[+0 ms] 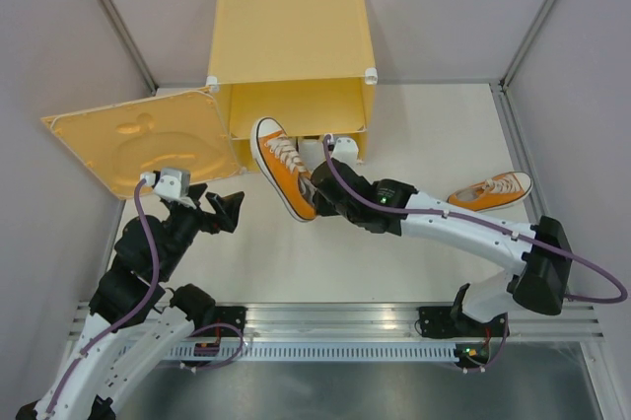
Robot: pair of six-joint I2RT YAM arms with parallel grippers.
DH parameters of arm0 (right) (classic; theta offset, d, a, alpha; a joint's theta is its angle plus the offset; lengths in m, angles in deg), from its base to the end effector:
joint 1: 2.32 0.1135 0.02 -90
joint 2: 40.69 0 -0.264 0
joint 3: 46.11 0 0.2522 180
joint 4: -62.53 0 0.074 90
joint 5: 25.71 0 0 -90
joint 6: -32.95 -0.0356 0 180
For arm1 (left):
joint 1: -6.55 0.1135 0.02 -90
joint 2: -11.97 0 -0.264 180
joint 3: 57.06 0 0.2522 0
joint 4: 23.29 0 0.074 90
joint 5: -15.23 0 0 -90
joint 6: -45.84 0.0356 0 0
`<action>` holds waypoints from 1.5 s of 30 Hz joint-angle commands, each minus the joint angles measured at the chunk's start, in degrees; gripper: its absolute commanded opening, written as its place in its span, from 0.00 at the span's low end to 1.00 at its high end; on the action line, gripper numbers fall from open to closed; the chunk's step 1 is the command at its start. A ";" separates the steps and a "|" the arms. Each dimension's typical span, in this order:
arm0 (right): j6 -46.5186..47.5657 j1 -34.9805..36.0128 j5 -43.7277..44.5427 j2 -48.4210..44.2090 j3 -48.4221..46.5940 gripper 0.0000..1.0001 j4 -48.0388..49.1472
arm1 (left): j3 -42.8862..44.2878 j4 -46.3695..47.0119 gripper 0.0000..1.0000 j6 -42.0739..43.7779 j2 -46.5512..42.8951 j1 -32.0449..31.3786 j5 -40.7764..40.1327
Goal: Place and organize the shoes in the shoe cabinet
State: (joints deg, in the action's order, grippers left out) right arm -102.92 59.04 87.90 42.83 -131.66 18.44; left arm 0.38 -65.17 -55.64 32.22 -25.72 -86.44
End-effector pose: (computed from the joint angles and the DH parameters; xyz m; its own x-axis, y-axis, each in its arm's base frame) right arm 0.1666 0.2752 0.3133 -0.6985 0.0932 -0.7095 -0.2302 0.9095 0.3461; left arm 0.0729 -0.0375 0.3484 -0.1379 -0.1434 -0.9800 0.3316 0.9257 -0.1822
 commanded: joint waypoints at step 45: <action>-10.21 -9.42 17.60 27.30 -35.51 0.01 7.92 | 0.00 1.84 0.94 1.82 -0.21 -0.25 0.41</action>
State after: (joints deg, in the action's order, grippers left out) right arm -113.65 49.95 101.48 69.63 -161.80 20.23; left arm 0.38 -65.17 -55.64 32.22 -25.72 -86.46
